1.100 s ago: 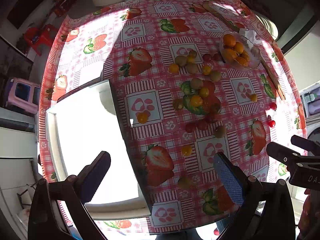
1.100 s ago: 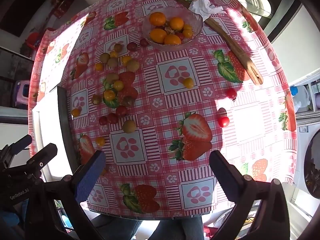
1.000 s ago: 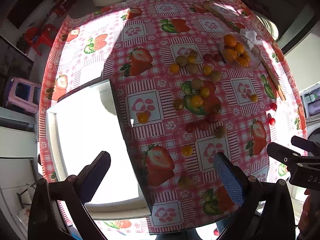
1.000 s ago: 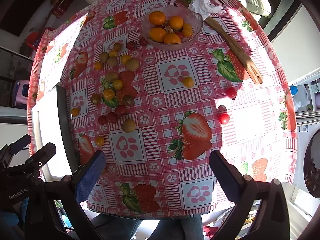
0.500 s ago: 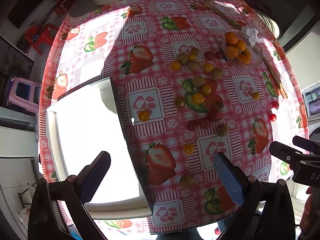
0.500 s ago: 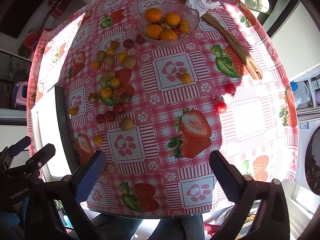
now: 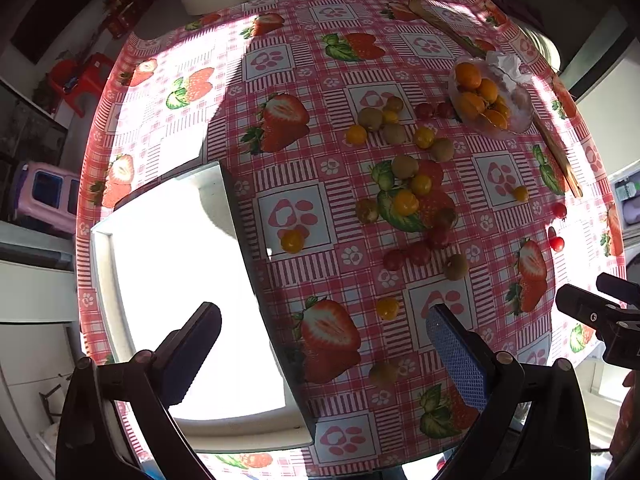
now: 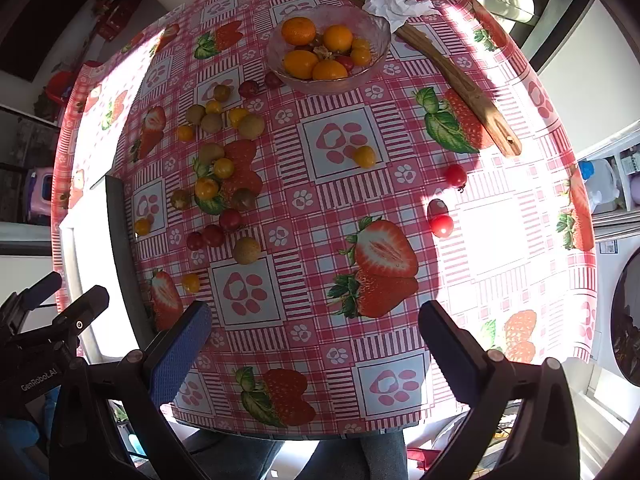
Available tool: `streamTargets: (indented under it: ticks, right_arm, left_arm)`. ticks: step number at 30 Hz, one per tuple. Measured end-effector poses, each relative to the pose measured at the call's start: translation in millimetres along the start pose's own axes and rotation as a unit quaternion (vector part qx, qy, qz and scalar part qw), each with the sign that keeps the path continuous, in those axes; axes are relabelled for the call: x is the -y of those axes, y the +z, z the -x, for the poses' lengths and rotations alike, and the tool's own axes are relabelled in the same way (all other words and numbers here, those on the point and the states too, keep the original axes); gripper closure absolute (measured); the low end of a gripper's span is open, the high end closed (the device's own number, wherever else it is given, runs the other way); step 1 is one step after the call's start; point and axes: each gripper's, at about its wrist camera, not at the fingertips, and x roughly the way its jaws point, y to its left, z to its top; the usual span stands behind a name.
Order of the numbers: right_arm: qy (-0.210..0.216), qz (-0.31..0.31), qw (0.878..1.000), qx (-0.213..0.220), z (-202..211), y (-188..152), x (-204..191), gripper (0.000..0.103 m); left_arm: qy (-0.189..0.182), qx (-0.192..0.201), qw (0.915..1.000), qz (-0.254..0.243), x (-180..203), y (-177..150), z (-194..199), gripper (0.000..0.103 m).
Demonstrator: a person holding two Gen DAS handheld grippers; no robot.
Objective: Organize fruits
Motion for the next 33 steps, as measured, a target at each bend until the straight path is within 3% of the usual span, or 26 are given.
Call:
streamTargets:
  ticks: [7, 18, 20, 25, 27, 29, 33]
  right_arm:
    - [0.034, -0.007, 0.999, -0.002, -10, 9, 10, 0.000]
    - [0.017, 0.023, 0.999, 0.014, -39, 50, 17, 0.000]
    - [0.015, 0.030, 0.999, 0.017, -44, 58, 18, 0.000]
    - [-0.005, 0.049, 0.998, 0.026, -55, 74, 20, 0.000]
    - [-0.008, 0.057, 0.998, 0.023, -62, 81, 19, 0.002]
    - [-0.007, 0.064, 0.998, 0.022, -68, 87, 18, 0.006]
    - [-0.001, 0.071, 0.997, 0.010, -84, 93, 15, 0.025]
  left_arm:
    - [-0.007, 0.015, 0.9995, -0.028, 9, 19, -28, 0.000]
    - [0.001, 0.020, 0.9994, -0.028, 12, 45, -78, 0.000]
    - [-0.003, 0.017, 0.9994, -0.030, 13, 47, -86, 0.014]
    - [-0.008, 0.012, 0.9997, -0.021, 15, 48, -102, 0.014]
    - [-0.009, 0.013, 0.9997, -0.018, 15, 48, -106, 0.015]
    - [-0.014, 0.007, 0.9997, -0.020, 16, 48, -110, 0.030]
    - [-0.018, 0.010, 0.9997, -0.013, 17, 48, -112, 0.031]
